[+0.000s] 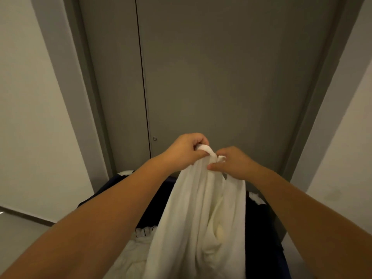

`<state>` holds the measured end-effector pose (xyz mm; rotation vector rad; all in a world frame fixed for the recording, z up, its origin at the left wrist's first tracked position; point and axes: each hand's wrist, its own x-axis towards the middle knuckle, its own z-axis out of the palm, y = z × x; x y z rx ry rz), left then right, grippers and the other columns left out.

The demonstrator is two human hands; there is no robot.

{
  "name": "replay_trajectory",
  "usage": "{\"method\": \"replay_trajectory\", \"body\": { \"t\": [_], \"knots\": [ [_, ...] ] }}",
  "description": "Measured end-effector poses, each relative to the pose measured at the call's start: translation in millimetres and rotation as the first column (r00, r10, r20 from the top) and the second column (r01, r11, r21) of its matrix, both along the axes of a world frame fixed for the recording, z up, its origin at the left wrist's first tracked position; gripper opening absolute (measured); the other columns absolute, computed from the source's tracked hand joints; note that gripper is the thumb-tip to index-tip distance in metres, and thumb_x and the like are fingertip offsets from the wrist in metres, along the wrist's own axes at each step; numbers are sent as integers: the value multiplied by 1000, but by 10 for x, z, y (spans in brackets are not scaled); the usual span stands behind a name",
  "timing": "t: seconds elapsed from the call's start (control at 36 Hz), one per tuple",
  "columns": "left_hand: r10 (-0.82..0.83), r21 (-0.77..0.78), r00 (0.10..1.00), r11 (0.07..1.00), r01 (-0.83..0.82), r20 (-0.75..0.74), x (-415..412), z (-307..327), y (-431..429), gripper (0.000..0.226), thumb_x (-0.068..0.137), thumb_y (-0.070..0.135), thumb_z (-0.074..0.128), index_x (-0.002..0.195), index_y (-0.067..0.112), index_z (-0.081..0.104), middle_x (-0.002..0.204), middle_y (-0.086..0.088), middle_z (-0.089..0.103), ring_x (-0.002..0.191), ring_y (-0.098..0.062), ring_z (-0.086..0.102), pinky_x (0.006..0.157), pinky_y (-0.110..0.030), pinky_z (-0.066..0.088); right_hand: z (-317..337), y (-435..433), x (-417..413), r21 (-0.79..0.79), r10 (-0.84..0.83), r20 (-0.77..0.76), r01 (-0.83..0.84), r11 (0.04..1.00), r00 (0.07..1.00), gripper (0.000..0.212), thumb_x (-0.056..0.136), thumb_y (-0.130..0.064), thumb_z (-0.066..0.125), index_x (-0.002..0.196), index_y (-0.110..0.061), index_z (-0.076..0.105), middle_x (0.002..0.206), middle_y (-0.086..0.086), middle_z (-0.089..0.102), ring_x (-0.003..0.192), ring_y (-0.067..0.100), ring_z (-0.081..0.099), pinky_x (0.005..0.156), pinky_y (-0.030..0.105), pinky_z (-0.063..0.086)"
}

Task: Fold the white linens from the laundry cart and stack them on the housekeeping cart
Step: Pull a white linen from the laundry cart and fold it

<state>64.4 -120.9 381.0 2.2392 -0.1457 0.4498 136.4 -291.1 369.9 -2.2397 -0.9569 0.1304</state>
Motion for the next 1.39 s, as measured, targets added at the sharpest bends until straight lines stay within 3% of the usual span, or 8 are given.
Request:
{"method": "replay_trajectory", "body": {
  "t": [0.25,0.5,0.61,0.78,0.89,1.11,1.28,1.39],
  "knots": [
    [64,-8,951,998,-70,-301,-273,-388,415,19,86,26,71,89,12,58,71,3,59,48,-1,49,47,-17,40,223,91,23,50,-86,228,76,996,970,24,90,-19,59,80,3,64,77,14,60,68,21,52,58,29,38],
    [55,-8,755,997,-79,-654,-574,-1181,786,26,92,39,61,102,17,70,85,2,64,67,-13,54,62,-24,45,731,-149,177,362,-360,326,236,902,874,26,83,-24,62,66,-5,59,65,8,52,68,20,49,60,30,32],
    [104,24,749,993,-117,-655,-713,-1376,984,29,95,46,53,101,24,70,105,5,67,98,-14,60,95,-32,47,903,-319,275,492,-460,256,295,819,850,17,84,-18,64,73,-4,64,66,6,50,65,12,46,54,24,37],
    [401,39,842,909,-415,-361,-545,-1120,885,37,101,43,37,93,19,64,90,0,63,87,-19,58,74,-30,43,814,-346,355,303,-406,341,309,901,848,41,83,-20,66,52,-11,40,53,3,37,54,18,35,52,30,32],
    [395,41,892,917,-396,-220,-377,-779,782,34,101,35,41,84,11,59,81,-3,58,78,-19,54,62,-26,38,525,-324,421,63,-311,426,315,947,850,42,88,-22,63,52,-17,42,57,2,43,64,25,48,61,33,32],
    [360,166,758,932,-323,-544,-463,-626,857,28,92,38,59,80,13,63,77,-2,62,70,-17,59,59,-26,43,124,-553,601,-86,-413,206,437,895,887,40,88,-31,67,58,-12,48,65,5,49,73,26,54,71,30,36],
    [246,-279,811,853,-441,-531,-300,-567,524,34,96,31,57,93,-1,69,91,-18,71,82,-33,69,83,-43,56,-79,-271,501,-18,-376,109,380,925,920,45,95,-33,56,61,-5,55,73,13,53,81,30,57,74,28,37],
    [242,-344,825,821,-455,-511,-200,-551,252,32,100,22,51,105,-8,63,102,-24,64,97,-35,63,91,-43,50,-193,-85,336,105,-379,24,375,921,925,43,97,-33,53,84,3,71,80,19,63,76,24,56,68,27,36]
  ]
}}
